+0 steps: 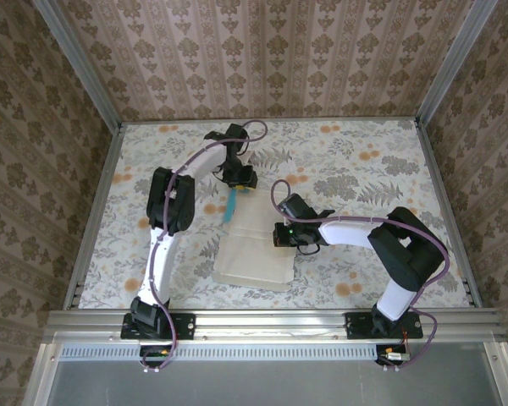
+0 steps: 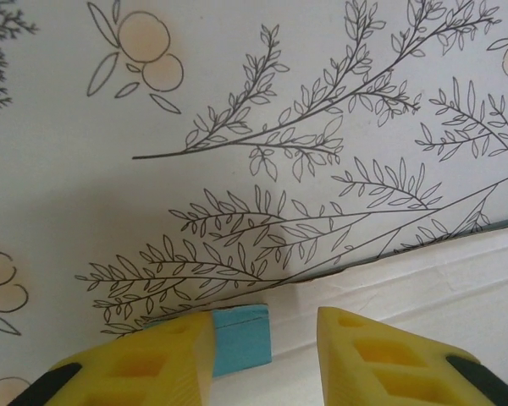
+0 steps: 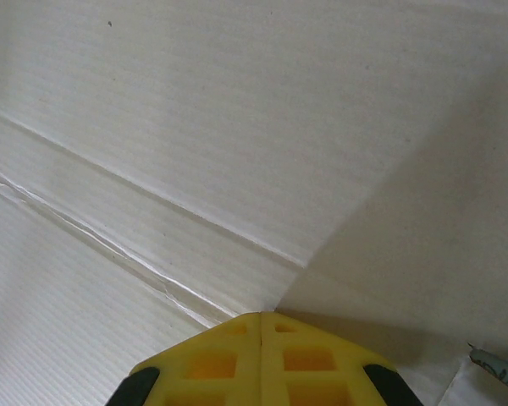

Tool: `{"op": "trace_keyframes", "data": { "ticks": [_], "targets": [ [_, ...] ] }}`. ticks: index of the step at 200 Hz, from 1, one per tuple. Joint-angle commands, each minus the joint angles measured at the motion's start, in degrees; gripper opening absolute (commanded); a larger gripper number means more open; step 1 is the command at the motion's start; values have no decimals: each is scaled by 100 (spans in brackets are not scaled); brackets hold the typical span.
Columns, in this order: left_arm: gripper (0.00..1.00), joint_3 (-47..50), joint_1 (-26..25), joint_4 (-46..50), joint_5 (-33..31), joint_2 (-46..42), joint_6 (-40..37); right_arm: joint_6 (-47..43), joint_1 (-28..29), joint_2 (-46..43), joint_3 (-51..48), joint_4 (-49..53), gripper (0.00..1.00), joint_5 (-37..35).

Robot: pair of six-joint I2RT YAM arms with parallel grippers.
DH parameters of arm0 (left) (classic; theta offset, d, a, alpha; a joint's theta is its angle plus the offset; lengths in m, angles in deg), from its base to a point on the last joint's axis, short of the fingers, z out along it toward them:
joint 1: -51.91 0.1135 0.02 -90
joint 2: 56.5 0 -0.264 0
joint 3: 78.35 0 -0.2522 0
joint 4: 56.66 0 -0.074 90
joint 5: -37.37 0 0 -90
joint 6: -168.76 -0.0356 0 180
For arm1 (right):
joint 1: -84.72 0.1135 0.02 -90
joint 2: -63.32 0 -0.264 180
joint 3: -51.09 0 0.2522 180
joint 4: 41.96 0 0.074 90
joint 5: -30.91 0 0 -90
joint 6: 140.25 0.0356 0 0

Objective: Fold the paper box

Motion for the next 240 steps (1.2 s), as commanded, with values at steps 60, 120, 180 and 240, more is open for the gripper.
{"op": "trace_keyframes", "data": {
  "ticks": [60, 120, 180, 240],
  "targets": [
    [35, -457, -115, 397, 154, -507, -157, 70, 28, 91, -137, 200, 0, -207],
    [36, -443, 276, 830, -169, -944, -475, 78, 65, 57, -163, 157, 0, -194],
    [39, 311, 649, 1016, 88, -1350, -1055, 78, 98, 77, -154, 139, 0, -185],
    [38, 720, 761, 1126, 503, -1205, -1039, 72, 111, 136, -111, 114, 0, -172]
  ]
}}
